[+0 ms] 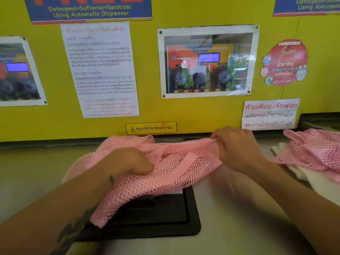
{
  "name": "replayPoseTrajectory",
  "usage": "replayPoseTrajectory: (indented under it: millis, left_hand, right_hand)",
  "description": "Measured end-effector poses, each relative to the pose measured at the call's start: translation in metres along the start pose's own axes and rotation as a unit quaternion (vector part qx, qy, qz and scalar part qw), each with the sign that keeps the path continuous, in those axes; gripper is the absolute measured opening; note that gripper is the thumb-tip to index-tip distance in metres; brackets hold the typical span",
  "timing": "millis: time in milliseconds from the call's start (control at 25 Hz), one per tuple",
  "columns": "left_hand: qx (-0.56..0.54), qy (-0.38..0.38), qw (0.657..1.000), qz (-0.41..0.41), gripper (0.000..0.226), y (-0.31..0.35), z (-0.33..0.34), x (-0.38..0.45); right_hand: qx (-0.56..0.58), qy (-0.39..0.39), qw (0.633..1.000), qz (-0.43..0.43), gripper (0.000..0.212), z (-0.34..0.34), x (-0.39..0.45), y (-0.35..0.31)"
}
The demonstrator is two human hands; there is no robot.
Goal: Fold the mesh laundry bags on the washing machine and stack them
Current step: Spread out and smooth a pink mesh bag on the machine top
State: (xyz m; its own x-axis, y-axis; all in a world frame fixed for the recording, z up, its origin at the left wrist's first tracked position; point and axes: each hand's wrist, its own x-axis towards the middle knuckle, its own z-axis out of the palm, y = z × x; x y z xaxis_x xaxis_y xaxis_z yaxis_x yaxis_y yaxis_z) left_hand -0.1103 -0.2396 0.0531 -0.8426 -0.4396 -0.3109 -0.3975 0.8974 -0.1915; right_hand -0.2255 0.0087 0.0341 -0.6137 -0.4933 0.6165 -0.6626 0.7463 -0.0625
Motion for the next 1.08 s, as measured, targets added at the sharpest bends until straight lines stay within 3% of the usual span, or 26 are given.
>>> replayPoseTrajectory:
  millis: [80, 160, 240, 280, 360, 400, 560, 720, 880, 1000, 1080]
  left_hand:
    - [0.036, -0.017, 0.999, -0.008, 0.06, -0.001, -0.012, -0.018]
    - [0.039, 0.032, 0.998, -0.027, 0.051, -0.01, -0.02, -0.028]
    - [-0.007, 0.125, 0.992, -0.002, 0.038, -0.014, -0.017, -0.031]
    - [-0.058, 0.146, 0.986, 0.056, 0.038, -0.013, -0.014, -0.03]
    - [-0.123, 0.099, 0.969, 0.191, 0.046, -0.005, -0.003, -0.03]
    - [-0.115, 0.068, 0.966, 0.221, 0.053, -0.002, 0.003, -0.029]
    - [-0.088, 0.035, 0.985, 0.146, 0.06, -0.022, 0.014, -0.001]
    - [-0.058, 0.058, 0.995, 0.057, 0.048, -0.04, 0.001, 0.005]
    - [-0.032, 0.066, 0.994, 0.076, 0.029, -0.024, -0.01, -0.011]
    - [-0.138, 0.083, 0.978, 0.131, 0.019, -0.019, -0.019, -0.029]
    - [-0.189, 0.168, 0.953, 0.169, 0.021, -0.013, -0.017, -0.03]
  right_hand:
    - [0.026, 0.053, 0.998, -0.01, 0.034, 0.0, 0.001, -0.008]
    - [0.101, 0.027, 0.993, -0.062, 0.025, -0.001, -0.002, -0.016]
    - [0.188, -0.096, 0.972, -0.105, 0.017, 0.001, -0.01, -0.027]
    - [0.194, -0.163, 0.96, -0.117, 0.019, 0.005, -0.013, -0.035]
    - [0.148, -0.257, 0.946, -0.128, 0.032, 0.018, -0.016, -0.045]
    - [0.138, -0.273, 0.943, -0.131, 0.035, 0.022, -0.016, -0.047]
    - [0.14, -0.272, 0.947, -0.103, 0.004, 0.012, -0.007, -0.035]
    - [0.098, -0.307, 0.945, -0.05, 0.013, -0.012, -0.001, -0.01]
    - [0.021, -0.208, 0.977, 0.048, 0.02, -0.011, -0.001, 0.023]
    - [0.126, -0.085, 0.984, 0.09, 0.011, -0.008, 0.0, 0.025]
    - [0.222, -0.08, 0.97, 0.061, 0.012, -0.013, 0.0, 0.009]
